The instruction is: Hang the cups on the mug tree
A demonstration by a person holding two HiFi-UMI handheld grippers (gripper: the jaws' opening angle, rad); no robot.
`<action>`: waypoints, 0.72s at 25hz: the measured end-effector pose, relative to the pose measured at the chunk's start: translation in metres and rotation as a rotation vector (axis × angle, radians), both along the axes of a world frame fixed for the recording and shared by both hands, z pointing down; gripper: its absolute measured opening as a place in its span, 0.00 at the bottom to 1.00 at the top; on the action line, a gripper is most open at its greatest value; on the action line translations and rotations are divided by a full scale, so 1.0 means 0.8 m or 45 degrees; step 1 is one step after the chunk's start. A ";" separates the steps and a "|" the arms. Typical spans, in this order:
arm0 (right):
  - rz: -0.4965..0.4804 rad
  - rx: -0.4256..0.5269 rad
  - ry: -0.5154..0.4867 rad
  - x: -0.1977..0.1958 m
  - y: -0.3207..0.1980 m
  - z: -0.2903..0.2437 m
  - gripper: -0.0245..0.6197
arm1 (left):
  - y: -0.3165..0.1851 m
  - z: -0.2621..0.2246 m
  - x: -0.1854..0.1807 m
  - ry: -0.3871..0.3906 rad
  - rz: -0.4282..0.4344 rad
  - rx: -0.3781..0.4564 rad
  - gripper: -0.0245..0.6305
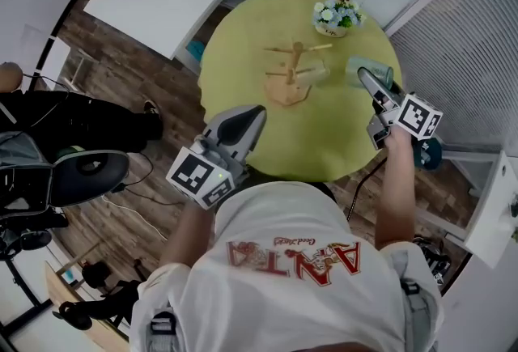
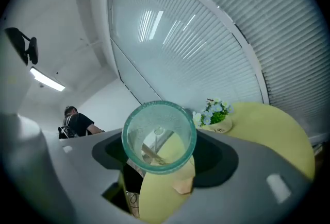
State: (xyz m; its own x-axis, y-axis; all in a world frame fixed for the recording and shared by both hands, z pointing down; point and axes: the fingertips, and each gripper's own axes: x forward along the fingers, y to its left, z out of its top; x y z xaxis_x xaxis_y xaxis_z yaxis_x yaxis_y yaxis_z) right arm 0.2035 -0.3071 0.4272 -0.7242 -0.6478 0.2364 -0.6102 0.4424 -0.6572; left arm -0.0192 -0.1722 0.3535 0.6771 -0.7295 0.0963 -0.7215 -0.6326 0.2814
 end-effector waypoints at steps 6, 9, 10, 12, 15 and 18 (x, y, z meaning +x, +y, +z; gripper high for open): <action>-0.203 0.040 -0.154 -0.037 -0.036 -0.050 0.56 | 0.000 0.006 -0.011 0.023 -0.029 -0.025 0.05; -0.307 -0.012 -0.168 -0.056 -0.050 -0.046 0.56 | 0.001 0.009 -0.016 0.030 -0.046 -0.035 0.05; -0.340 -0.030 -0.164 -0.064 -0.054 -0.042 0.56 | 0.001 0.010 -0.017 0.032 -0.052 -0.037 0.05; -0.395 -0.074 -0.160 -0.077 -0.060 -0.032 0.56 | 0.001 0.011 -0.020 0.034 -0.061 -0.041 0.05; -0.446 -0.139 -0.159 -0.094 -0.064 -0.018 0.56 | 0.000 0.012 -0.025 0.036 -0.075 -0.049 0.05; -0.472 -0.172 -0.144 -0.105 -0.062 -0.010 0.56 | 0.002 0.013 -0.029 0.037 -0.091 -0.055 0.05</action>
State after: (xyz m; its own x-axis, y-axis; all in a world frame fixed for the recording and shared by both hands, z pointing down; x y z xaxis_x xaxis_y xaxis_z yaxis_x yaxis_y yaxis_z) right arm 0.1198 -0.3571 0.4194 -0.9290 -0.3066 0.2072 -0.3465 0.5241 -0.7780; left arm -0.0422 -0.1704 0.3639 0.6264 -0.7717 0.1098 -0.7557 -0.5667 0.3284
